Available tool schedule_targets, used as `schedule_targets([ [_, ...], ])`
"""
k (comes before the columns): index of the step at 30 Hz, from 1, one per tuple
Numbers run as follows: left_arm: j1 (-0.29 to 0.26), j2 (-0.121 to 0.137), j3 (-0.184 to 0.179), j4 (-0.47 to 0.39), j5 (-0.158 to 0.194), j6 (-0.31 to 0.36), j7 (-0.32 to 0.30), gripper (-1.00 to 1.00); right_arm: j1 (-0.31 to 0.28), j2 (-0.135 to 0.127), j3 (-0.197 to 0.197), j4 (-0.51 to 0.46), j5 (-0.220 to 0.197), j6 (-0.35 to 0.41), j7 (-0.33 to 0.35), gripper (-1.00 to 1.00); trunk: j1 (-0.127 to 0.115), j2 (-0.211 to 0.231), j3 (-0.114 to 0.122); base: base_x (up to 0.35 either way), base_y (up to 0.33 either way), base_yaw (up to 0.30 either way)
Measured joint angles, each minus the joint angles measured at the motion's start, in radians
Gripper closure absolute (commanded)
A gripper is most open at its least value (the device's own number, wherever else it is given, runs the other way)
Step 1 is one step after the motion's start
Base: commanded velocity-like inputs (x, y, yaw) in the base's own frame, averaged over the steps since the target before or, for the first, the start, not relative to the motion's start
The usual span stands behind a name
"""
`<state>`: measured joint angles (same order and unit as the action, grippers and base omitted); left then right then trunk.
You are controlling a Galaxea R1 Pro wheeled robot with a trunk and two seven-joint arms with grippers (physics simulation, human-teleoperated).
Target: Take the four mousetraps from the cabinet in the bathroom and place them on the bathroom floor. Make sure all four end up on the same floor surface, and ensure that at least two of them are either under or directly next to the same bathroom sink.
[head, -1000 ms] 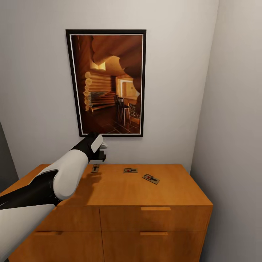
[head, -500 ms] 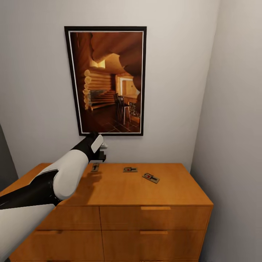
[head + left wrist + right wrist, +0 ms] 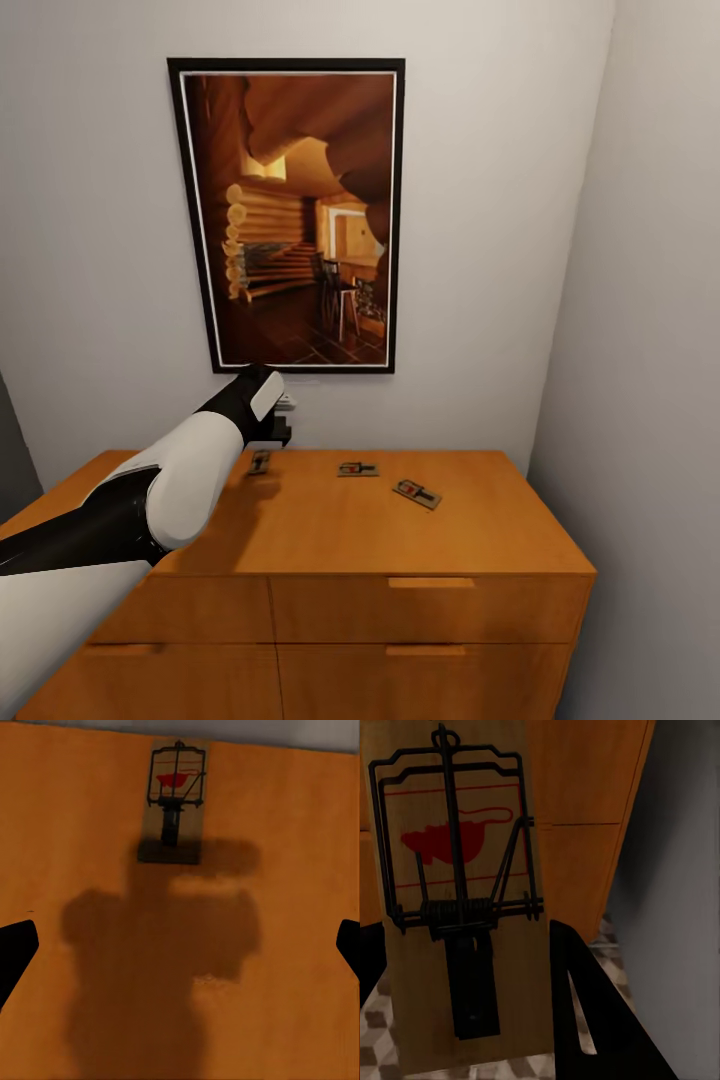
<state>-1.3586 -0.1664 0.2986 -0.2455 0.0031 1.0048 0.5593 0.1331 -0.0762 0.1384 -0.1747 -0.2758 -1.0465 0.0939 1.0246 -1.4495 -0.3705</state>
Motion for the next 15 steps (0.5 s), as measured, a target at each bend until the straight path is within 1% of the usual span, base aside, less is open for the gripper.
schedule_targets([
  [7,0.000,0.000,0.000,0.000,0.000,0.000,0.000,-1.00,0.000,0.000,0.000,0.000,0.000,0.000,0.000,1.00,0.000,0.000,0.000,0.182,0.000,0.000],
  [15,0.007,0.001,0.001,0.000,-0.001,0.000,0.000,-1.00,0.000,0.000,0.000,0.000,0.000,0.000,0.000,1.00,0.000,0.000,0.000,0.034,0.001,0.000],
])
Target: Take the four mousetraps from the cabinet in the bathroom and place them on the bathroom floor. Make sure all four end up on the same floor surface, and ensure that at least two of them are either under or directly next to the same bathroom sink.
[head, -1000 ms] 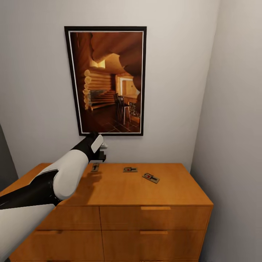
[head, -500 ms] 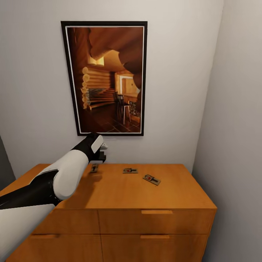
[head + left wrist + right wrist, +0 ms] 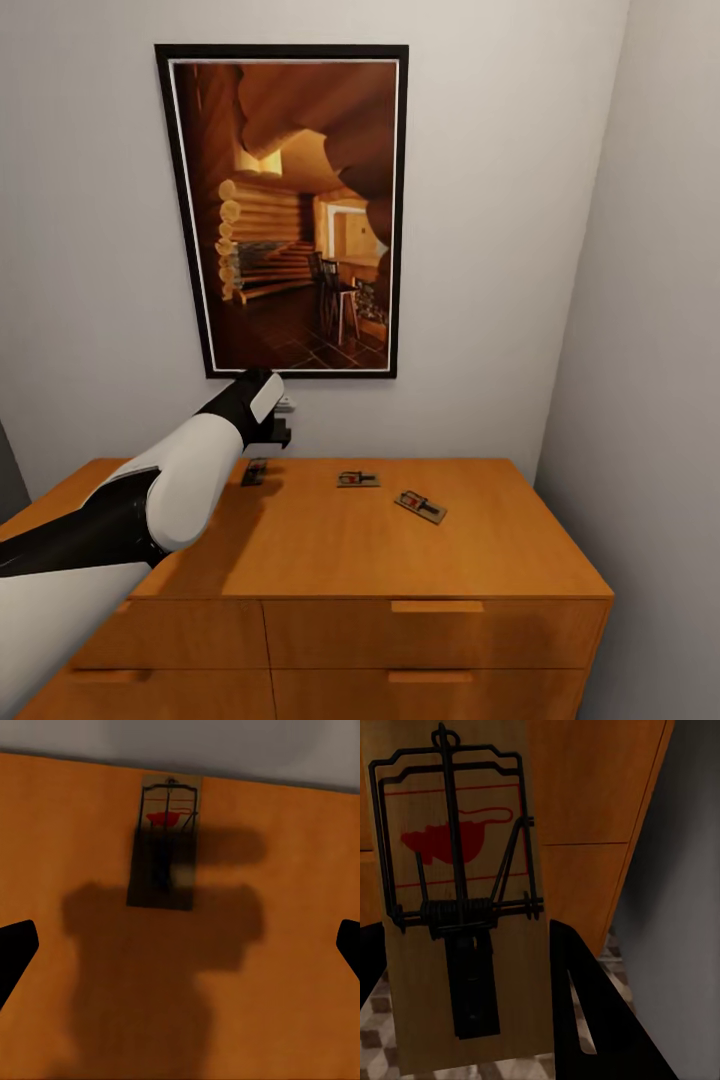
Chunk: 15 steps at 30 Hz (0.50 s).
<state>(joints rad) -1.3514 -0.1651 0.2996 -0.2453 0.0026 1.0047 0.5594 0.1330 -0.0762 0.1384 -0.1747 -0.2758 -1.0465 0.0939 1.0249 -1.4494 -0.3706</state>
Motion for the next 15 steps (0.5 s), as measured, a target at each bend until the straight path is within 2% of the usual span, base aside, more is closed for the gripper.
schedule_targets([
  [8,0.003,0.000,-0.001,0.001,0.001,0.000,0.000,-1.00,0.000,0.000,0.000,0.000,0.000,0.000,0.000,1.00,0.000,0.000,0.000,0.002,0.078,0.000],
  [15,0.006,0.000,-0.001,0.000,0.001,0.000,-0.001,-1.00,0.000,0.000,0.000,0.000,0.000,0.000,0.000,1.00,0.000,0.000,0.000,0.000,0.024,0.000],
])
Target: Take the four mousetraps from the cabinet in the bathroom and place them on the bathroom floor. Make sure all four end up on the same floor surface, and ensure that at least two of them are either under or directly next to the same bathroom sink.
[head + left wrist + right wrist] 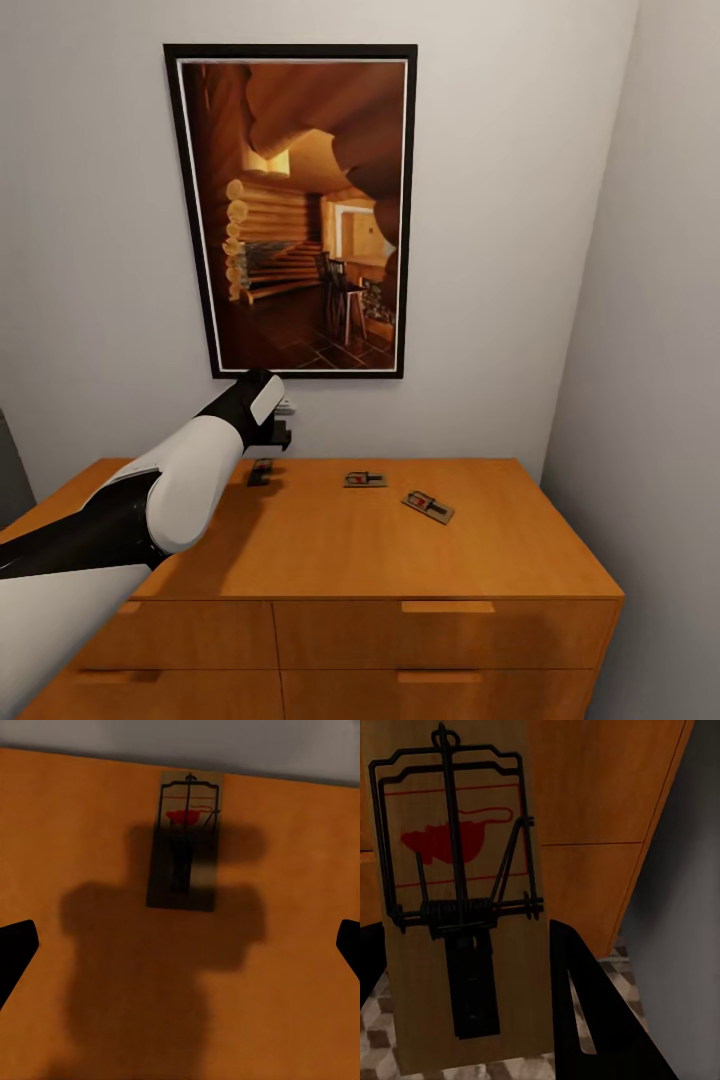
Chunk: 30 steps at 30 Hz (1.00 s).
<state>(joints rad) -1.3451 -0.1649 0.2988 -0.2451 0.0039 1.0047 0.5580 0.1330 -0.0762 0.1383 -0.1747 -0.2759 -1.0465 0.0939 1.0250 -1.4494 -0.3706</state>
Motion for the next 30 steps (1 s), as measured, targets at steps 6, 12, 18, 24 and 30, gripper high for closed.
schedule_targets([
  [6,0.000,0.000,0.000,0.001,0.000,0.000,0.000,-1.00,0.000,0.000,0.000,0.000,0.000,0.000,0.000,1.00,0.000,0.000,0.000,0.000,0.002,0.000],
  [12,0.000,0.000,0.000,0.001,0.000,0.000,0.000,-1.00,0.000,0.000,0.000,0.000,0.000,0.000,0.000,1.00,0.000,0.000,-0.001,0.000,0.000,0.000],
  [18,0.002,0.000,0.000,0.002,0.000,0.000,0.000,-1.00,0.000,0.000,0.000,0.000,0.000,0.000,0.000,1.00,0.000,0.000,-0.007,0.000,0.000,0.000],
  [24,0.002,0.000,0.000,0.005,0.000,-0.001,0.000,-1.00,0.000,0.000,0.000,0.000,0.000,0.000,0.000,1.00,0.000,0.000,-0.017,0.000,0.000,0.000],
  [30,0.002,0.000,0.000,0.006,0.000,-0.001,0.000,-1.00,0.000,0.000,-0.001,0.000,0.000,0.000,0.000,1.00,0.000,0.000,-0.027,0.000,0.000,0.000],
])
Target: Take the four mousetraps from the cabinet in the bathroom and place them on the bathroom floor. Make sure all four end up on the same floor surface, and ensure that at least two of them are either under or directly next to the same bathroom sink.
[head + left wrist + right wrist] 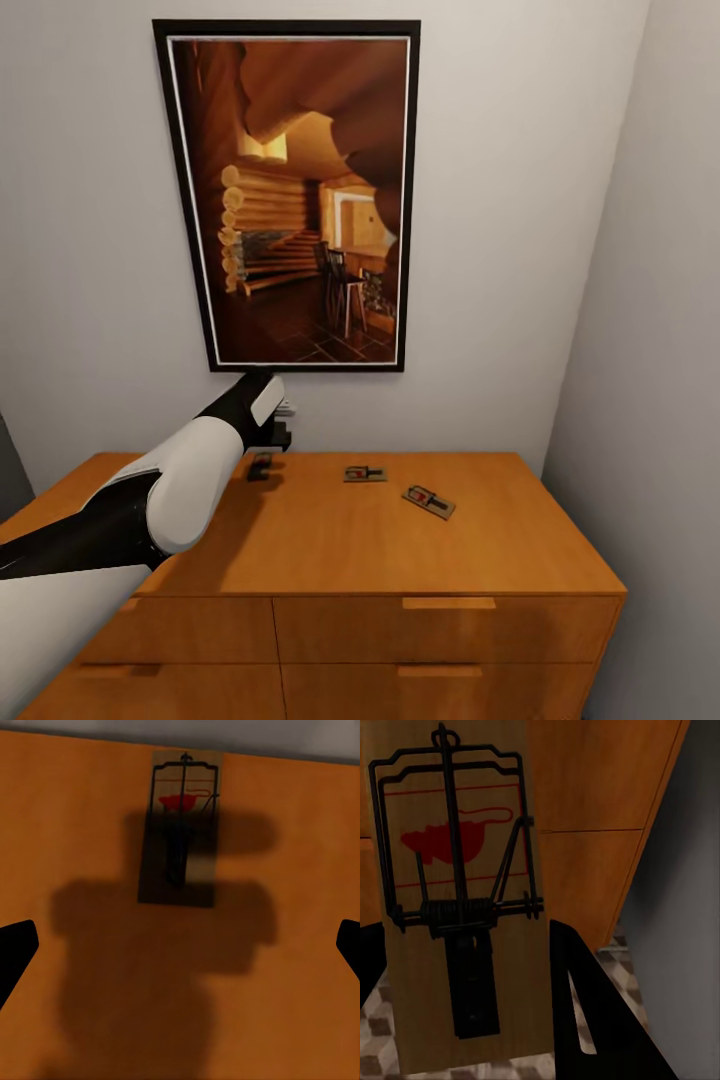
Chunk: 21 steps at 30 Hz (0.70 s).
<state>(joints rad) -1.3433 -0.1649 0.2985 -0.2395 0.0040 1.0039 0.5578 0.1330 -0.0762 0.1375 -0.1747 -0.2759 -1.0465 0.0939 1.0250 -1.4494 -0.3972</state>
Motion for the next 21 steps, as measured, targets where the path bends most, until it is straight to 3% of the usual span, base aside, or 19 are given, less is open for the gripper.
schedule_targets([
  [21,0.000,0.000,0.000,0.004,0.000,-0.001,0.000,-1.00,0.000,0.000,0.000,0.000,0.000,0.000,0.000,1.00,0.000,0.000,-0.012,0.000,0.000,0.000],
])
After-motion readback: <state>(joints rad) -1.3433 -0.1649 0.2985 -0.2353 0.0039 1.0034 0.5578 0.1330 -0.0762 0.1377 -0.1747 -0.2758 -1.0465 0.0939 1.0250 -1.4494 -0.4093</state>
